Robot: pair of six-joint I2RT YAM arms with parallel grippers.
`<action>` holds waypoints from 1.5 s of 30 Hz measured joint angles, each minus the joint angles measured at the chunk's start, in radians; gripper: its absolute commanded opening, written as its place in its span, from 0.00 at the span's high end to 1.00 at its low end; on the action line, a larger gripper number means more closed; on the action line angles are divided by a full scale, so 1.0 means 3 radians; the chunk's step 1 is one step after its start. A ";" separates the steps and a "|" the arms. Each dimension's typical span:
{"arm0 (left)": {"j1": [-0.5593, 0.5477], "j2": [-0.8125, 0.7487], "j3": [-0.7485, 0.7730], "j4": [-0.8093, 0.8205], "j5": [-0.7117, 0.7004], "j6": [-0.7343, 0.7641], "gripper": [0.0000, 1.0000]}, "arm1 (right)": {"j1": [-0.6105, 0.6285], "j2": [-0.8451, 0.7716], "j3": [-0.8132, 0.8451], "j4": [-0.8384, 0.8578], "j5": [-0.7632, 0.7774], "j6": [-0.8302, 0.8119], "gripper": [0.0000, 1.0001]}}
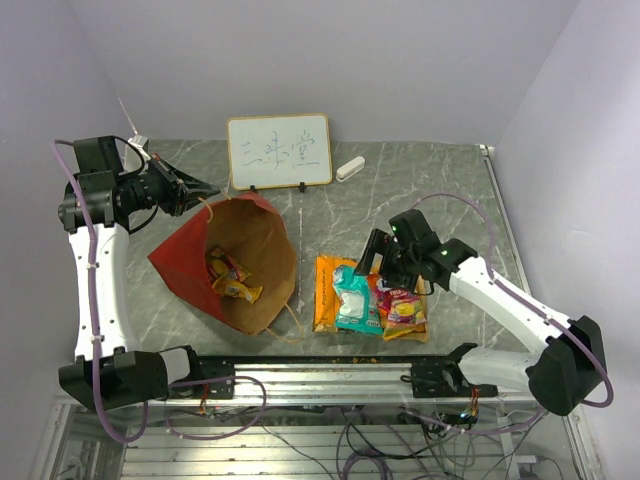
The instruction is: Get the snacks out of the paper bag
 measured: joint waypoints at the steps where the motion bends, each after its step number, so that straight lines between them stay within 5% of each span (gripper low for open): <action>1: 0.0000 0.0000 0.0000 0.0000 0.0000 0.0000 0.93 | -0.0006 0.0000 -0.0029 0.0042 -0.0008 0.0048 0.09; 11: 0.0000 -0.0020 0.0000 -0.0005 0.0000 0.0001 0.93 | -0.0215 0.0048 -0.0340 0.0702 0.0136 0.0486 0.09; 22: 0.0000 -0.0056 0.0000 -0.0014 0.0000 0.0003 0.93 | -0.0454 0.0099 -0.0278 0.0833 0.0231 0.0262 0.09; 34: 0.0000 -0.0062 0.0000 -0.0014 0.0000 0.0003 0.93 | -0.0459 0.0036 0.0415 -0.0291 -0.0061 -0.0556 0.12; 45: 0.0000 -0.0025 -0.0001 -0.0006 0.0001 0.0019 0.93 | -0.0459 -0.0491 -0.0088 -0.1141 -0.0662 -0.0472 0.21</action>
